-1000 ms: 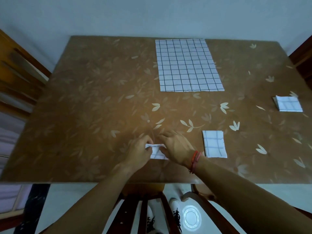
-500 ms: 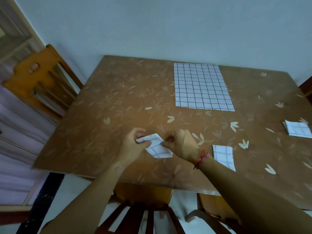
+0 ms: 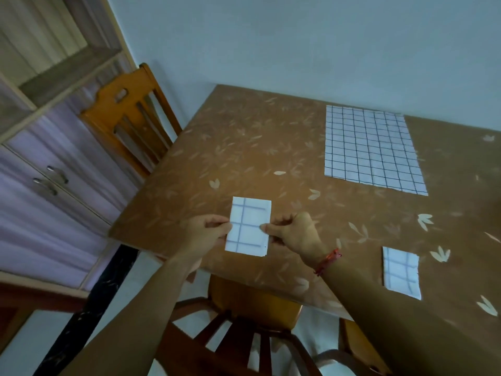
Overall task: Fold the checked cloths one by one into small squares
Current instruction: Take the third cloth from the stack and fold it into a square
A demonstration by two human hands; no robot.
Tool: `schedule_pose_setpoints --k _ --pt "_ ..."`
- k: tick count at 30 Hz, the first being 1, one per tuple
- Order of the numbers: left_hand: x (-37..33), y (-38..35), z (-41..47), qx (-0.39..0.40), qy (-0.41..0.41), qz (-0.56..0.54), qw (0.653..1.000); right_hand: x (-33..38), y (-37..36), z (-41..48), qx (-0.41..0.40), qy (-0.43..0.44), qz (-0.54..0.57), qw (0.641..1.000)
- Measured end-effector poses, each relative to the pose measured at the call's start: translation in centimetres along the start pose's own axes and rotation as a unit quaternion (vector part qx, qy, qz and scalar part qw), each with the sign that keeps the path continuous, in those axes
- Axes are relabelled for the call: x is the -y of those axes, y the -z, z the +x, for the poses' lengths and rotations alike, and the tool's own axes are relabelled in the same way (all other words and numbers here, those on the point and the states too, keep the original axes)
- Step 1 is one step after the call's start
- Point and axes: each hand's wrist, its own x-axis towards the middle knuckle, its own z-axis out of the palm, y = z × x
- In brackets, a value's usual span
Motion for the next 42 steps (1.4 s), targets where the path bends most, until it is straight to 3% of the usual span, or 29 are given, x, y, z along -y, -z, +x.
schedule_pose_setpoints --k 9,28,42 --pt "0.9 3.8 1.3 -0.066 -0.002 0.025 0.998 0.7 -4.7 1.7 0.028 -0.058 0.06 0.996" --pt "5.2 8.8 12.8 -0.025 0.022 0.104 0.994 -1.8 -12.5 11.9 0.005 -0.137 0.022 0.99" --pt "8.1 8.7 19.5 -0.055 0.002 0.191 0.98 -4.0 -15.4 17.5 -0.006 -0.156 0.013 0.988"
